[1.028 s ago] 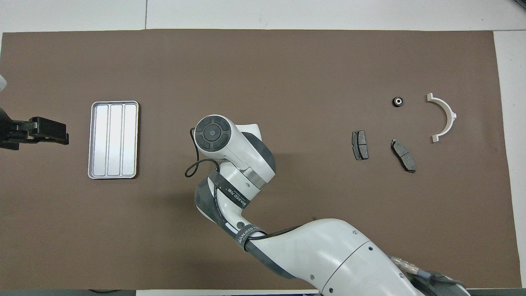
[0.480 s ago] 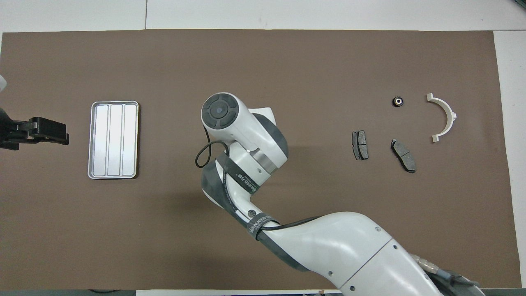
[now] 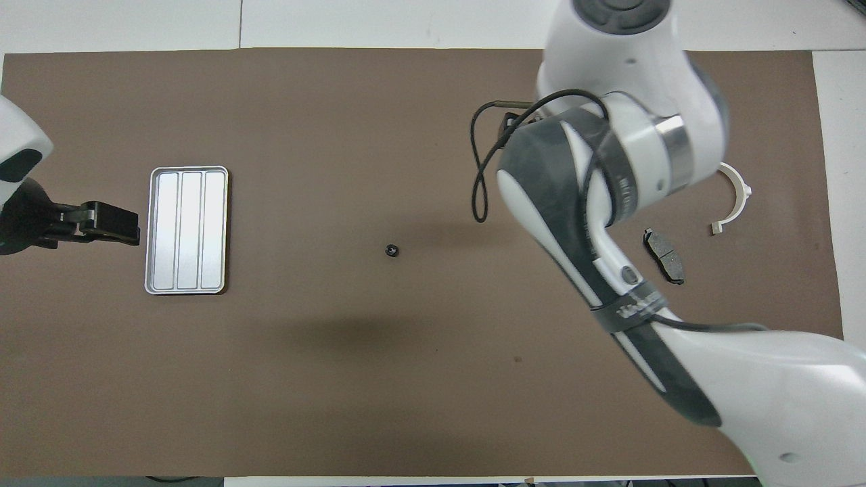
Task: Pick bearing gear from pile to tray
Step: 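Withdraw the right gripper while the left gripper reaches the ring, then lower the left gripper onto the black ring and grasp it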
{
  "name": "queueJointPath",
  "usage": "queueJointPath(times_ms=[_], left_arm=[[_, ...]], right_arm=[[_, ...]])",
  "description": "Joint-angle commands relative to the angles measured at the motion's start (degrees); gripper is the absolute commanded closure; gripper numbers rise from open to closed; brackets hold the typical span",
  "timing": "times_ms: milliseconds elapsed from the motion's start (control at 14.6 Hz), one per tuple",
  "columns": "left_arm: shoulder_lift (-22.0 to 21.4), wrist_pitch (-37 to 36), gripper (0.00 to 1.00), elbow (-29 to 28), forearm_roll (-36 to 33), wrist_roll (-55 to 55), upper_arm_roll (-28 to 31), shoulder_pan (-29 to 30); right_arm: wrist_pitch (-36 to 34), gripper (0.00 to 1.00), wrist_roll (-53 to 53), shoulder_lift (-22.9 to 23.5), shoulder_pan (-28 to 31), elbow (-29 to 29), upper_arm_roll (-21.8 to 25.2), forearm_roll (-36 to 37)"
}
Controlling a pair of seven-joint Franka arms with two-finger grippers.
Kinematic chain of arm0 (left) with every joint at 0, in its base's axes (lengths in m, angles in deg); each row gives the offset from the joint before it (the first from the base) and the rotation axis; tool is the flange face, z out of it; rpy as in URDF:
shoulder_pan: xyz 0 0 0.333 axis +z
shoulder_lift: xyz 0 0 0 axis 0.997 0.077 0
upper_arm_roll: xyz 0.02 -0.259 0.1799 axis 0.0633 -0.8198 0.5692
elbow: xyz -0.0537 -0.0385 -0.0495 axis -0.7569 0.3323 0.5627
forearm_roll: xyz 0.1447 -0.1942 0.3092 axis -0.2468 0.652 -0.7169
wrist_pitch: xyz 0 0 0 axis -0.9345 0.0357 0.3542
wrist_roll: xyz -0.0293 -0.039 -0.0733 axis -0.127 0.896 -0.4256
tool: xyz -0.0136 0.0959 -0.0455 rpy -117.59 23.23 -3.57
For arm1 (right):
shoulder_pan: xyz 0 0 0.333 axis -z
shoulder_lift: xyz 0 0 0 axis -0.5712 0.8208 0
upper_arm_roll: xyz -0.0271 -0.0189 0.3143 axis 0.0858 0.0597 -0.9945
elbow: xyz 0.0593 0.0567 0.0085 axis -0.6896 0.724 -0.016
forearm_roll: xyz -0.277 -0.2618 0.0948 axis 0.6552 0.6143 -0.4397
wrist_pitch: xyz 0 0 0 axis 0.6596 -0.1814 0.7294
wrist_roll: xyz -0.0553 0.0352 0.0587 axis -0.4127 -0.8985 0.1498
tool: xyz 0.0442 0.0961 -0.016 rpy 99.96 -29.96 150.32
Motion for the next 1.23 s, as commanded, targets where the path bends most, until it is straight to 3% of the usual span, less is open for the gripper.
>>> queueJointPath(times_ms=[0,206,480,754,891,960,1165], left_arm=[[-0.86,-0.76,0.00,-0.54,-0.63,0.33,-0.53,-4.84],[-1.03,-0.59,0.00,-0.80,-0.63,-1.94,-0.80,-7.85],[-1.04,5.03,0.00,-1.50,-0.19,-14.33,-1.58,-10.75],[-1.30,6.87,0.00,-2.46,0.94,-16.54,-1.85,-12.34],[-1.48,15.37,0.00,-7.72,5.25,-25.13,-1.76,-13.03],[-0.08,16.63,0.00,-8.18,5.34,-27.51,-1.76,-14.78],[11.66,23.82,0.00,-7.65,4.47,-38.50,-1.68,-21.36]], right_arm=[[0.64,0.00,12.84,-0.17,6.67,1.80,-0.72,-0.68],[4.41,0.00,15.86,-1.49,12.22,7.58,-0.63,0.28],[18.01,0.00,16.03,-1.93,17.94,20.32,-0.63,3.79],[25.68,0.00,16.03,2.46,20.40,22.28,-0.63,4.07],[28.14,0.00,16.03,4.04,20.50,22.28,-0.72,3.98],[29.03,0.00,16.03,4.48,20.50,22.28,-0.72,3.98],[31.49,0.00,15.95,5.89,20.50,22.28,-0.72,3.54]])
